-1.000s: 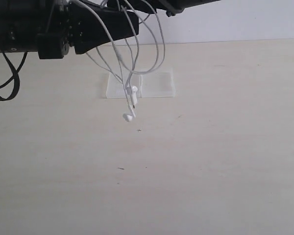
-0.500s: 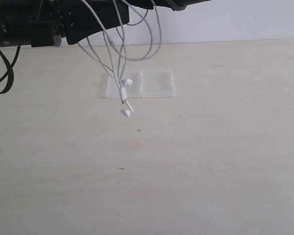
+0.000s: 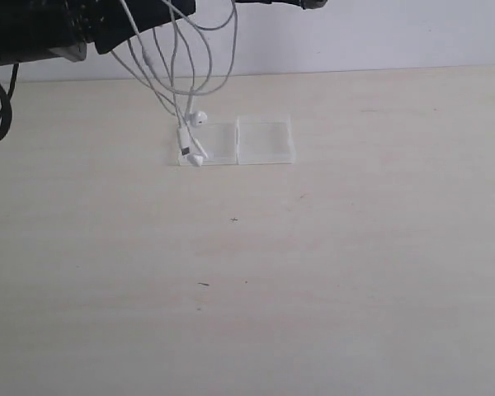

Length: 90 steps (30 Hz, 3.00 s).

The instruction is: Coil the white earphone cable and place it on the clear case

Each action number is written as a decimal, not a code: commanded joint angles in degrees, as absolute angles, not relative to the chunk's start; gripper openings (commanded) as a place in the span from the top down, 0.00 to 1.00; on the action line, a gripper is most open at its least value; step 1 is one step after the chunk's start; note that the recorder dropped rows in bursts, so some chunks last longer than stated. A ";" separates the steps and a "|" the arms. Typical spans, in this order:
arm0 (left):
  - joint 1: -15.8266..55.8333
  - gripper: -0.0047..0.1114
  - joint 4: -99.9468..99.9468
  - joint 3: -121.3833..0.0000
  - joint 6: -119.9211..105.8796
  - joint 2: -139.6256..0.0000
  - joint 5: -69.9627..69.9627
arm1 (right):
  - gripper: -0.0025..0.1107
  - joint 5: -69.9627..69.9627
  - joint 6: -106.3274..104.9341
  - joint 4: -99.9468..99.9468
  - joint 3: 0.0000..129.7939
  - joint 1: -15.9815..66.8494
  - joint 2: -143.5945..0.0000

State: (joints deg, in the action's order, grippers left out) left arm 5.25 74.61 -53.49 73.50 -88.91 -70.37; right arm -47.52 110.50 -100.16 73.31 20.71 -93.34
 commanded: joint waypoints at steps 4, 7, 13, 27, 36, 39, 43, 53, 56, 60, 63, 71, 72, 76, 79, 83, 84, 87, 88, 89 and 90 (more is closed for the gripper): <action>5.13 0.96 70.61 -53.55 75.18 -88.61 -69.96 | 0.28 -49.64 110.82 -99.95 73.37 20.56 -92.97; 5.13 0.96 70.63 -53.55 75.18 -88.61 -69.96 | 0.28 -49.63 110.70 -99.95 73.37 19.90 -92.97; 5.13 0.96 70.50 -53.55 75.18 -88.61 -69.96 | 0.28 -52.60 111.88 -99.95 73.37 17.22 -92.97; 5.13 0.96 67.52 -53.55 70.50 -88.82 -63.88 | 0.29 -57.86 112.15 -99.95 73.37 15.77 -92.97; 5.13 0.96 65.24 -57.29 67.75 -94.42 -59.18 | 0.67 -53.26 105.49 -99.95 68.46 15.51 -92.97; 5.13 0.96 65.14 -60.60 67.88 -97.76 -59.18 | 0.93 -50.07 102.22 -99.95 65.66 15.51 -92.97; 5.13 0.96 65.14 -64.85 67.88 -102.09 -59.18 | 0.98 -45.58 100.19 -99.95 63.20 15.51 -92.97; 5.13 0.96 65.14 -77.00 67.88 -113.54 -58.53 | 0.98 -43.73 92.10 -99.95 58.35 15.51 -92.97; 5.13 0.96 65.14 -80.51 68.12 -116.80 -58.39 | 0.98 -37.97 89.34 -99.23 57.09 15.51 -92.87; 5.13 0.96 65.14 -84.55 68.69 -120.81 -56.07 | 0.98 -33.43 86.33 -96.59 55.35 15.64 -92.63; 5.13 0.96 65.14 -87.08 68.69 -123.37 -55.53 | 0.98 -33.43 85.42 -95.99 54.35 15.64 -92.63; 5.13 0.96 65.25 -93.11 69.25 -129.31 -55.40 | 0.98 -33.67 84.46 -95.84 53.54 15.64 -92.63; 5.13 0.96 65.25 -93.62 69.63 -129.89 -55.40 | 0.98 -33.67 84.46 -95.84 53.54 15.64 -92.63; 5.13 0.96 65.12 -94.15 70.80 -131.77 -54.90 | 0.98 -33.67 84.46 -95.84 53.54 15.64 -92.63; 5.13 0.96 65.24 -94.15 70.67 -133.13 -54.23 | 0.98 -33.67 84.46 -95.84 53.54 15.64 -92.63; 5.13 0.96 65.35 -94.15 70.59 -134.73 -54.09 | 0.98 -33.76 84.46 -95.43 53.54 15.64 -92.63; 5.13 0.96 65.35 -94.15 70.13 -135.18 -53.82 | 0.98 -33.80 84.46 -95.43 53.54 15.64 -92.63; 5.13 0.96 65.04 -94.15 69.04 -136.05 -53.26 | 0.98 -34.38 84.13 -95.32 53.54 15.64 -92.63; 5.13 0.96 64.89 -94.15 68.94 -136.35 -52.90 | 0.98 -34.42 84.13 -95.13 53.54 15.64 -92.63; 5.13 0.96 64.73 -94.15 68.94 -136.65 -52.77 | 0.98 -34.42 84.13 -95.01 53.54 15.64 -92.63; 5.13 0.96 64.61 -94.15 68.79 -137.07 -52.50 | 0.98 -34.42 84.13 -95.01 53.54 15.64 -92.63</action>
State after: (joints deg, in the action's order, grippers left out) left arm 5.25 65.69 -93.89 69.37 -136.24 -53.41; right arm -34.17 84.73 -95.83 53.79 15.81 -93.29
